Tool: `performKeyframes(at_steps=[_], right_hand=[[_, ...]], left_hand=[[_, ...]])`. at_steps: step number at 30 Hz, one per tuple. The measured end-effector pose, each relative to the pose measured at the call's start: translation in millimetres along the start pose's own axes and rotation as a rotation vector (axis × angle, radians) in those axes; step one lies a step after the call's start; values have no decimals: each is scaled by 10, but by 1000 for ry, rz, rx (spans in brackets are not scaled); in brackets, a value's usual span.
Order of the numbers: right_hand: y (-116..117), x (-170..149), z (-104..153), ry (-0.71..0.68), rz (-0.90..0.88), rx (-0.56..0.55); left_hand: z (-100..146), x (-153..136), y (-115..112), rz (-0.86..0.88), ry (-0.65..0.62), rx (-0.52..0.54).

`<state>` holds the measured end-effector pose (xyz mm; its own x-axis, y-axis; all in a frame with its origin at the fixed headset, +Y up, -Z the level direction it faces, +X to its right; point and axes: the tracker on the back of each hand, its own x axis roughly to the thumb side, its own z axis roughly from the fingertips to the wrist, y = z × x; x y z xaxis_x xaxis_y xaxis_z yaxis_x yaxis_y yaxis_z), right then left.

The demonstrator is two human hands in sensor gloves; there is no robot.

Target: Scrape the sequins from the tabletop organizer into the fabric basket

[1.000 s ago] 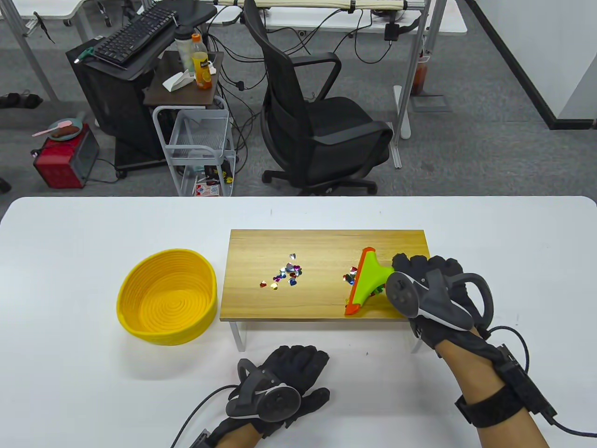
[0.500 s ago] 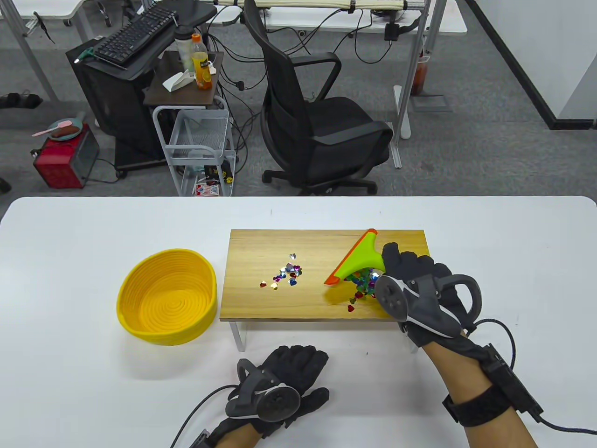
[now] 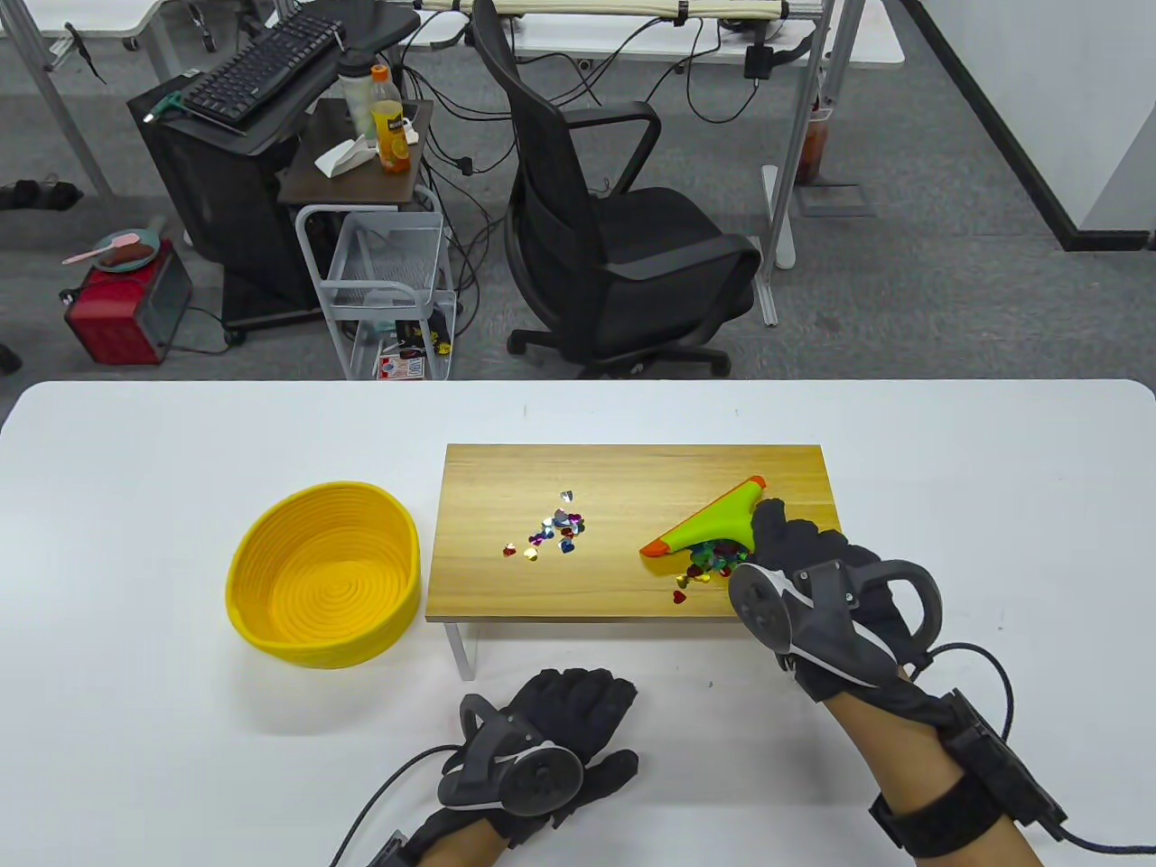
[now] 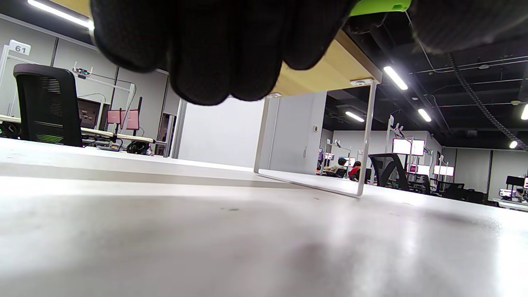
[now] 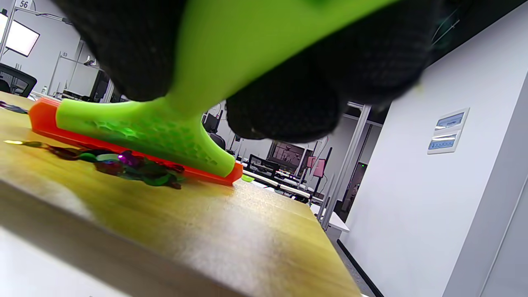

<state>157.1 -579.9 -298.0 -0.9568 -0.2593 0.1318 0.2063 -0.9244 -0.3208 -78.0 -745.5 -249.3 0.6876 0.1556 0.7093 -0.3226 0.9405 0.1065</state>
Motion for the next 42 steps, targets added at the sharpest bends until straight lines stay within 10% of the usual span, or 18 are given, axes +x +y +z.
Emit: performKeyframes(at_steps=[17,42], right_hand=[[-134,-64,371,1,-6,-24],[-174,1067,-608,-411,-108,-33]], left_hand=[[-6,25,-6,-8,-9,-7],[-3,14,-7,-12,-5,-17]])
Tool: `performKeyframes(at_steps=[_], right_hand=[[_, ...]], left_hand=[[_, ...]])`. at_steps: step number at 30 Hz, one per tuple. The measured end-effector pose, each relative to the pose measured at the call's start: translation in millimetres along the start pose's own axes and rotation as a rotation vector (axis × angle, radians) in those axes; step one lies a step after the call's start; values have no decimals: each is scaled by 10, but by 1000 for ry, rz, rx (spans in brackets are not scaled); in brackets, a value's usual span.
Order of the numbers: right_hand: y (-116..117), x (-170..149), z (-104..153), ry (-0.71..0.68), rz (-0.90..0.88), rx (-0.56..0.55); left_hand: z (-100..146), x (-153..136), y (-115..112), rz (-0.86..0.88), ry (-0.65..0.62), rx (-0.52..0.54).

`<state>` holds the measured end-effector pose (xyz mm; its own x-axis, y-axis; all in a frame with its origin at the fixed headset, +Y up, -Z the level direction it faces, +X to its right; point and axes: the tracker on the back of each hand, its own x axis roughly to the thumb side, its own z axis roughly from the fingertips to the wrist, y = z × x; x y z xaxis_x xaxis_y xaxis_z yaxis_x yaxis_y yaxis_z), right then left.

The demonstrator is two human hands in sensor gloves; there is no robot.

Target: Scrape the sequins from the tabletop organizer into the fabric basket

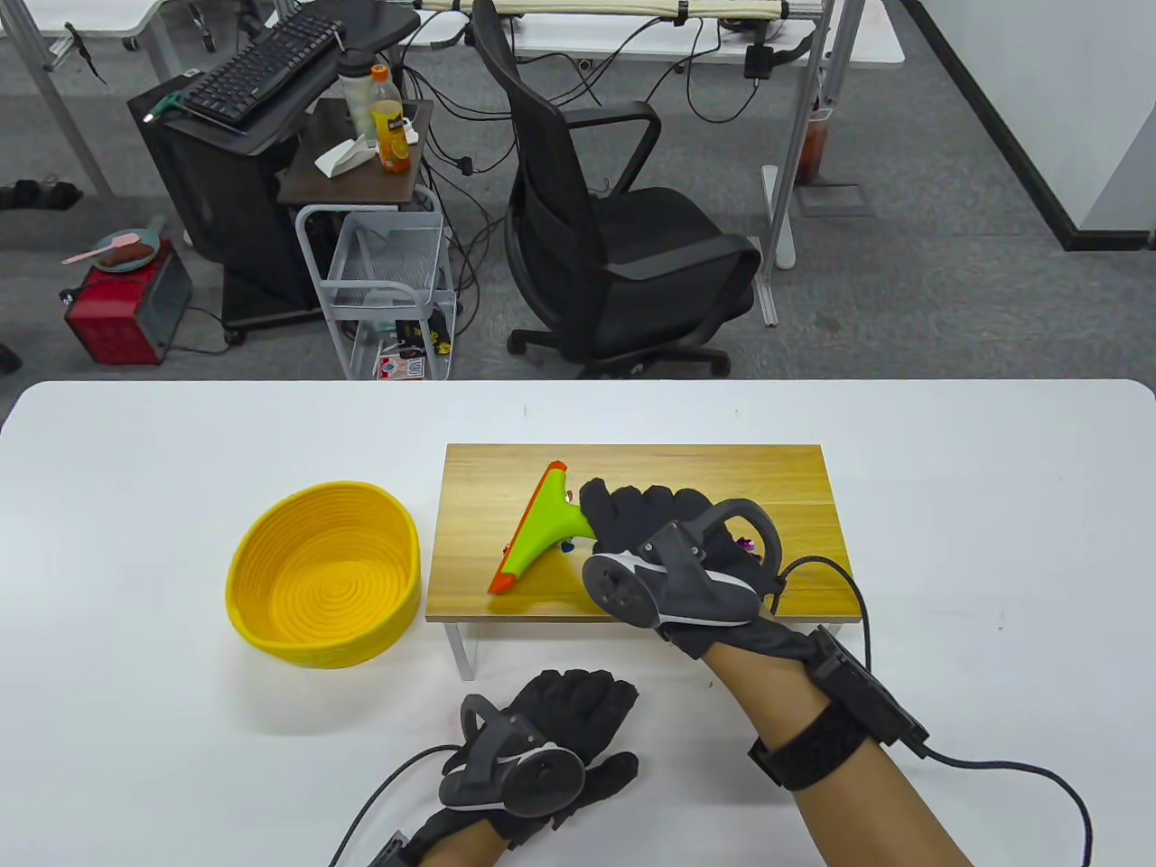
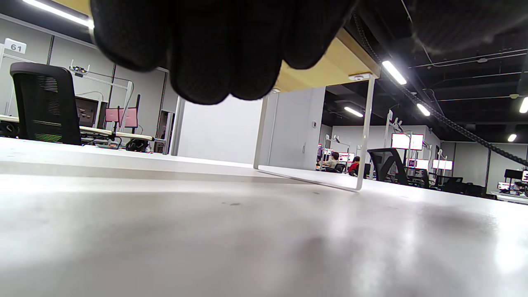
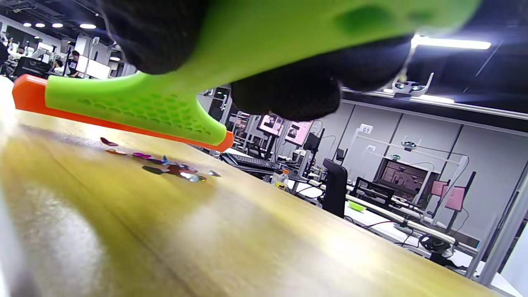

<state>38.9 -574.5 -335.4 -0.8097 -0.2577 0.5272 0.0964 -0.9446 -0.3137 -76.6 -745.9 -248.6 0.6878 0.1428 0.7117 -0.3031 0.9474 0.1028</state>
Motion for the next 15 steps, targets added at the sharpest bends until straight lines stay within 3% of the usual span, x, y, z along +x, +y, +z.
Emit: performKeyframes(at_steps=[8,15], right_hand=[[84,-5,-57,5,22,45],[71,-308,222,55,51,81]], left_hand=[[2,-13,-2,1,7,-5],[2,-44,4,7,15,-5]])
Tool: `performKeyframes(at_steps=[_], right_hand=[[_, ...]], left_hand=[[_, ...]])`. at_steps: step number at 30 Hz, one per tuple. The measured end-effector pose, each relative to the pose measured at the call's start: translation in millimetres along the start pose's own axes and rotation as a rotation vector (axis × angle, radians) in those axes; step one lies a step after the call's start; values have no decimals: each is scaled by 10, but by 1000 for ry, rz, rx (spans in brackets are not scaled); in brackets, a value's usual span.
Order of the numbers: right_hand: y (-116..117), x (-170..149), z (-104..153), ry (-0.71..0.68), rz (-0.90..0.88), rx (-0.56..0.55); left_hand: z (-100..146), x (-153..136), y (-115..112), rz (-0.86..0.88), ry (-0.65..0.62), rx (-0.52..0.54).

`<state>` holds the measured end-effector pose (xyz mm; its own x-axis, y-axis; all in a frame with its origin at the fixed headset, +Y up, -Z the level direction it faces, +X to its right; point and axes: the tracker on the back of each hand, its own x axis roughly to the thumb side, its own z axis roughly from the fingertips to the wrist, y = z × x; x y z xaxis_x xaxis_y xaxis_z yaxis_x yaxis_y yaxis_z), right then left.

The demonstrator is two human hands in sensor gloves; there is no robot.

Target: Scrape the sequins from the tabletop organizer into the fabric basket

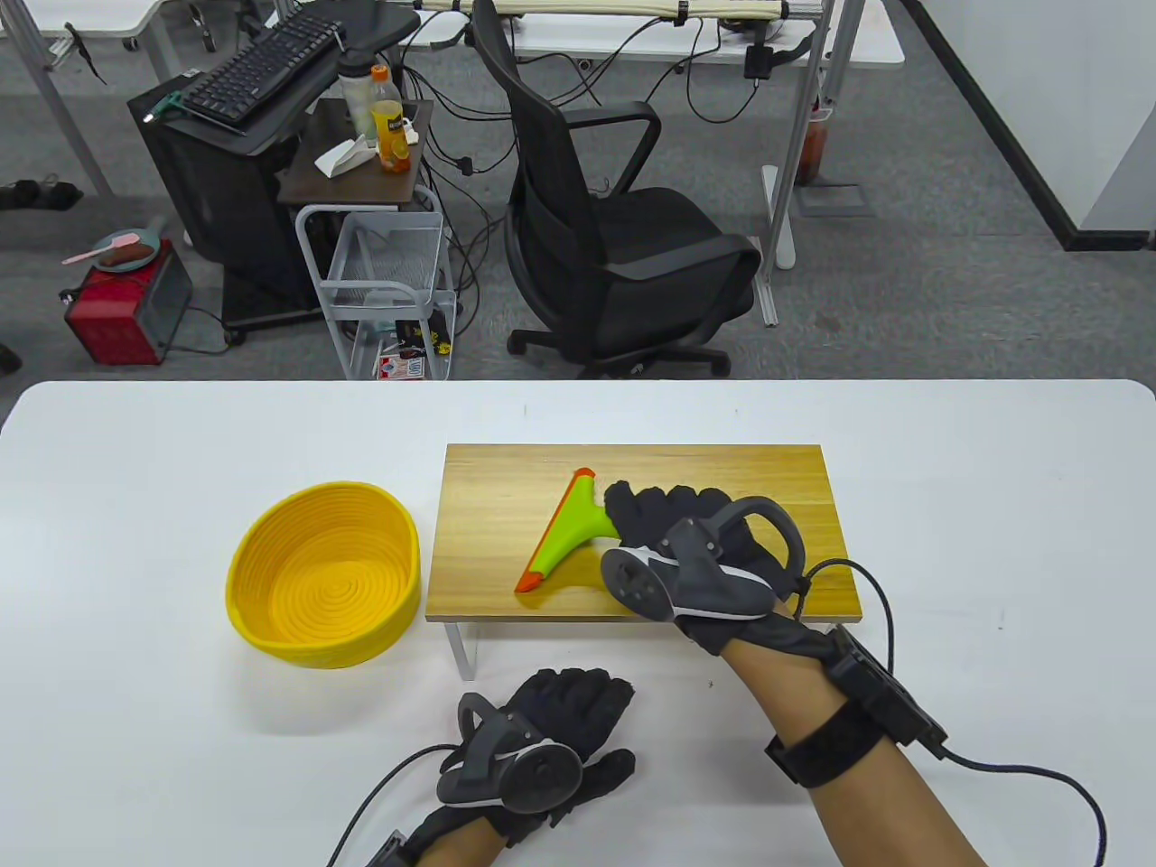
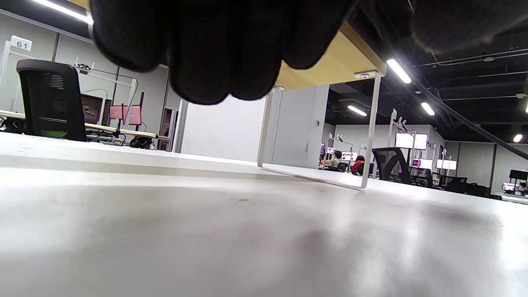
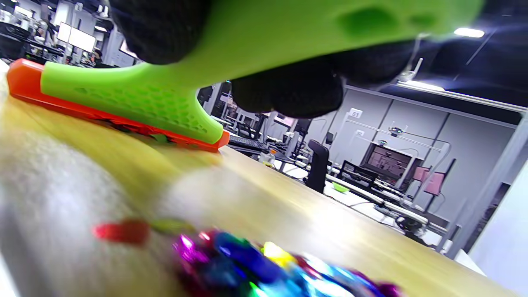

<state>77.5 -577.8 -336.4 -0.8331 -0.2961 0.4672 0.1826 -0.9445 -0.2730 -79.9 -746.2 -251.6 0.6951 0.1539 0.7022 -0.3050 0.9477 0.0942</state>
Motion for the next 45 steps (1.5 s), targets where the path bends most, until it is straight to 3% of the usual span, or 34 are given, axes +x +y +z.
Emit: performKeyframes(at_steps=[10,16,27,36,45], right_hand=[[34,-496,592,85,61,44],[30,-593,776,110,73,46],[-156,-610,732,193,82,-29],[-10,-448,534,348,149,-2],[-1,-397,608,382,146,2]], left_hand=[[-14,20,-15,-3,-4,-6],[-16,20,-16,-7,-3,-8],[-12,13,-13,-9,-4,-1],[-10,14,-16,-7,-4,-1],[-10,11,-17,-8,-2,-1]])
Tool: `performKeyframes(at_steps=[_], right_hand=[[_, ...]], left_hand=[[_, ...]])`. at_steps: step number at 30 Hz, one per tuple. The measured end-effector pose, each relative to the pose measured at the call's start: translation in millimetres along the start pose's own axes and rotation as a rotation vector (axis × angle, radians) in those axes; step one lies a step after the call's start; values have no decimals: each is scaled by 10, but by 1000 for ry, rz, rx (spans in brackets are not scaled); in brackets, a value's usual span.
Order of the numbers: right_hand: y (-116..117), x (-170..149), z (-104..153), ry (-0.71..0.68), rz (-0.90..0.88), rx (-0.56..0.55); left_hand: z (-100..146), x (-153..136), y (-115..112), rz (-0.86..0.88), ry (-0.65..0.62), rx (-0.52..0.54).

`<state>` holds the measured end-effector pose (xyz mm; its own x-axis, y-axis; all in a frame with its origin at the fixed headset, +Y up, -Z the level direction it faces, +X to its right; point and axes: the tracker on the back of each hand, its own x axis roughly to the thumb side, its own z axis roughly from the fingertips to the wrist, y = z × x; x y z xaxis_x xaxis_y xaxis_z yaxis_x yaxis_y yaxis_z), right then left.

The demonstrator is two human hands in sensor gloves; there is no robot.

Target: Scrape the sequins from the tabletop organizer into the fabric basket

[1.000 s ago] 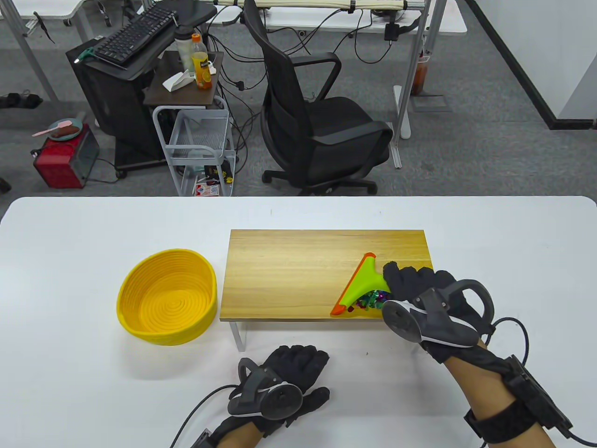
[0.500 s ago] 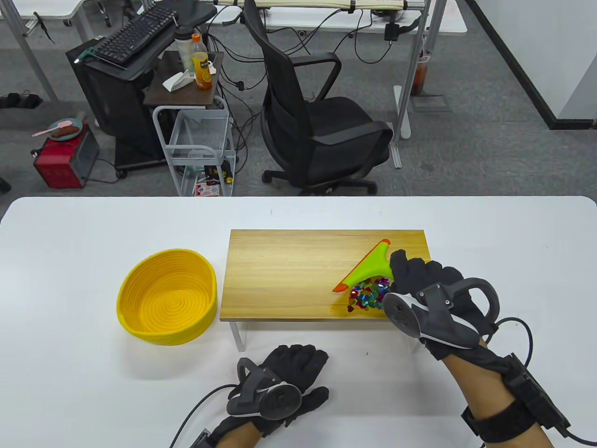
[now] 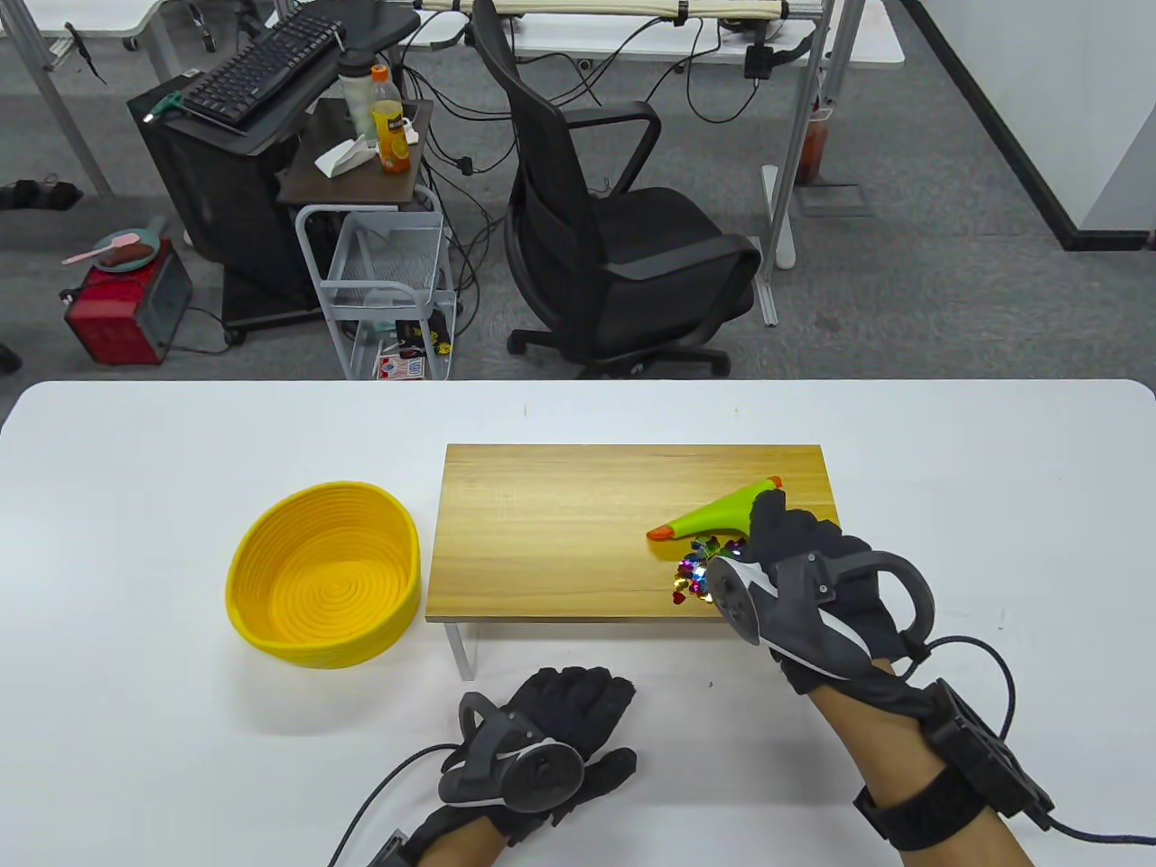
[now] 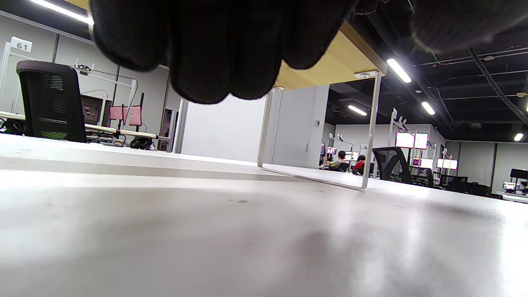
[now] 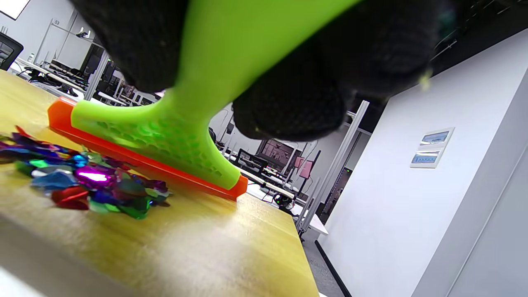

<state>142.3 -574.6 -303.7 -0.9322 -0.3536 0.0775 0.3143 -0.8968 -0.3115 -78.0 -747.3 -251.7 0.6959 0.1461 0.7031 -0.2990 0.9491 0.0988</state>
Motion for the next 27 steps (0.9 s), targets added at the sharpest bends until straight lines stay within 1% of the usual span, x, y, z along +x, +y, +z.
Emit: performKeyframes(at_steps=[14,21,27], right_hand=[[-85,41,406,13,16,-6],[-98,49,525,20,16,-10],[-99,4,574,36,-4,-23]], left_hand=[[-4,11,-5,-5,-3,-5],[-6,22,-9,-6,-7,-4],[-6,27,-11,-6,-7,-5]])
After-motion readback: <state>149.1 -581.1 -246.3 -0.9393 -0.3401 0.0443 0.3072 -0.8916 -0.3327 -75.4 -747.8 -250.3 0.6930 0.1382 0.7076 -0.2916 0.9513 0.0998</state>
